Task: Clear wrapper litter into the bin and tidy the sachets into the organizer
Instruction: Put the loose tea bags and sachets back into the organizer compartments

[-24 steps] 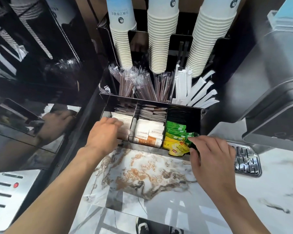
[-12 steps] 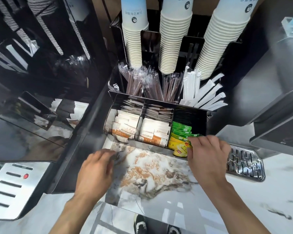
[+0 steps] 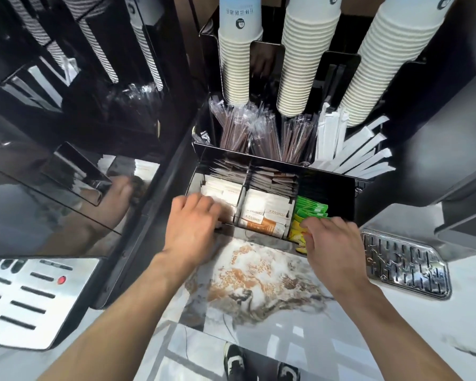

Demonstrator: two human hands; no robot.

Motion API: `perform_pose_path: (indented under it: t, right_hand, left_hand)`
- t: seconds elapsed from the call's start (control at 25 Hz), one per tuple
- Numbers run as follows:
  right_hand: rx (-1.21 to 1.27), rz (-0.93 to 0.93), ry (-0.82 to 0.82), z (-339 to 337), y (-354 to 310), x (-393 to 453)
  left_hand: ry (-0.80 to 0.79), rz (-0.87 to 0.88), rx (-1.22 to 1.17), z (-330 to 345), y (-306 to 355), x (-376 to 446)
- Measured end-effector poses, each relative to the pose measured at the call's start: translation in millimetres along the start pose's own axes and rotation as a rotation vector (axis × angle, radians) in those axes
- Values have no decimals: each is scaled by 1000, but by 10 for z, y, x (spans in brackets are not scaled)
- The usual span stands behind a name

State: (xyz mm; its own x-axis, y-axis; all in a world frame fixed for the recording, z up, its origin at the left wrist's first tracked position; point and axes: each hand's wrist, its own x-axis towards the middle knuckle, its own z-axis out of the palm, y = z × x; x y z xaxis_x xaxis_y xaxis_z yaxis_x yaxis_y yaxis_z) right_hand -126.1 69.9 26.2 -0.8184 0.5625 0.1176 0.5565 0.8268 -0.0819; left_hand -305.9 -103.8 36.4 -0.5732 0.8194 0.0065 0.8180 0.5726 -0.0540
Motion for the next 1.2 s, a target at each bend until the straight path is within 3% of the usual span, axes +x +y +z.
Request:
perform_pose_path:
  t: [0.16,0.24,0.44,0.6,0.84,0.96,1.2]
  right_hand:
    - [-74,30,-5,-13,92,17]
    - [-60,44,6,-22,125,23]
    - [197,154,83,13,194,-12]
    - [12,11,38,51,179,-34]
    - [-78,-9,40,61,194,-29]
    - [-66,-54,31,92,173,-51]
    - [-47,-70,60,113,200,-112]
  left_hand:
    - [-233,33,185,17,-67,380]
    - [-265,67,137,11,-87,493]
    - [-257,33,-38,69,-155,533]
    - [-220,146,72,113,-87,485]
    - [-196,168,93,174,-223,538]
    - [-227,124,-46,187,-255,501]
    - [-131,-54,-428,238,-190,459]
